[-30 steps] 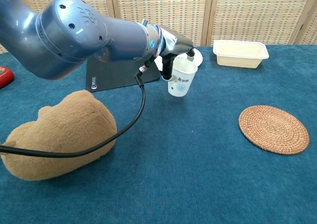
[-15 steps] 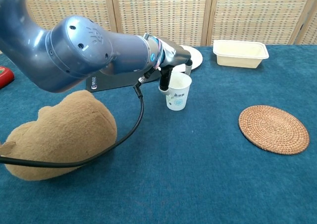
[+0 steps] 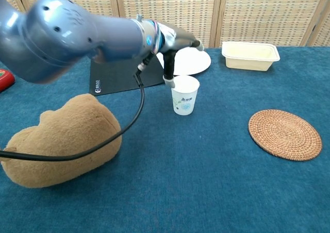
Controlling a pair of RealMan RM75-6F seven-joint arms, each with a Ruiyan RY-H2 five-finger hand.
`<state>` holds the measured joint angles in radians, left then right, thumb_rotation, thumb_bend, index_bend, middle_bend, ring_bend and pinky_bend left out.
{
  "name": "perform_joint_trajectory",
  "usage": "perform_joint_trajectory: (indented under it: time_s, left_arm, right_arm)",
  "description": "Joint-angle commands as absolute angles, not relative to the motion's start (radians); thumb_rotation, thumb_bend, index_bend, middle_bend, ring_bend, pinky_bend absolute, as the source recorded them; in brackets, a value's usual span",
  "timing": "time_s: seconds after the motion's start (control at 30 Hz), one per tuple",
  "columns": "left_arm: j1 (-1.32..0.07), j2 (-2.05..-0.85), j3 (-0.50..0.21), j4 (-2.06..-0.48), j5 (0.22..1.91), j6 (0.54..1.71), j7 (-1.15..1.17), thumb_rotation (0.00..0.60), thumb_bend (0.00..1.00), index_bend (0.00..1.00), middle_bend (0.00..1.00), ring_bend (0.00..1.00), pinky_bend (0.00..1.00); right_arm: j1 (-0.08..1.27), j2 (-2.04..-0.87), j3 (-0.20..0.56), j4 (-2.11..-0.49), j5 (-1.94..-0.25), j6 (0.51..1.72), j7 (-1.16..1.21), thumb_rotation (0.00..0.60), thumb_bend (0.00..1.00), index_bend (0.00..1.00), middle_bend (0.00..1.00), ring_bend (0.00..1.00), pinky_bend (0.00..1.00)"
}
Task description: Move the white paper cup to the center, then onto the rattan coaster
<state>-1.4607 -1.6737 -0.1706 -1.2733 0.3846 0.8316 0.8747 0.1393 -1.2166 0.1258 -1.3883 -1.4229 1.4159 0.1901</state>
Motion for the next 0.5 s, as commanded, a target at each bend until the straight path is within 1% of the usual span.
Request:
perform_joint_trajectory:
  time_s: [0.03,0.17,0.27,0.37,0.5]
  left_arm:
    - [-1.369,-1.547,-0.199,-1.438,0.517,0.934,0.759,0.600,0.15,0.00,0.00,0.00,0.00]
    - [-1.271,-1.442,-0.182,-1.569,0.650,1.037,0.670,0.600,0.13,0.00,0.00,0.00,0.00]
    - [-1.193,-1.381,-0.153,-1.639,0.740,1.117,0.613,0.600,0.09,0.00,0.00,0.00,0.00]
    - [-1.098,-1.317,-0.108,-1.700,0.852,1.203,0.541,0.600,0.05,0.00,0.00,0.00,0.00]
    - [-0.965,-1.265,-0.044,-1.731,0.997,1.321,0.450,0.600,0.05,0.00,0.00,0.00,0.00]
  right_arm:
    - [0.140,-1.217,0.124,-1.392,-1.429,1.419,0.185,0.600,0.05,0.00,0.00,0.00,0.00]
    - [0.141,-1.218,0.120,-1.401,-1.438,1.422,0.172,0.600,0.05,0.00,0.00,0.00,0.00]
    - [0.145,-1.221,0.117,-1.406,-1.443,1.419,0.158,0.600,0.05,0.00,0.00,0.00,0.00]
    - [0.149,-1.227,0.112,-1.412,-1.448,1.412,0.140,0.600,0.05,0.00,0.00,0.00,0.00]
    - [0.148,-1.227,0.112,-1.427,-1.459,1.430,0.117,0.600,0.05,0.00,0.00,0.00,0.00]
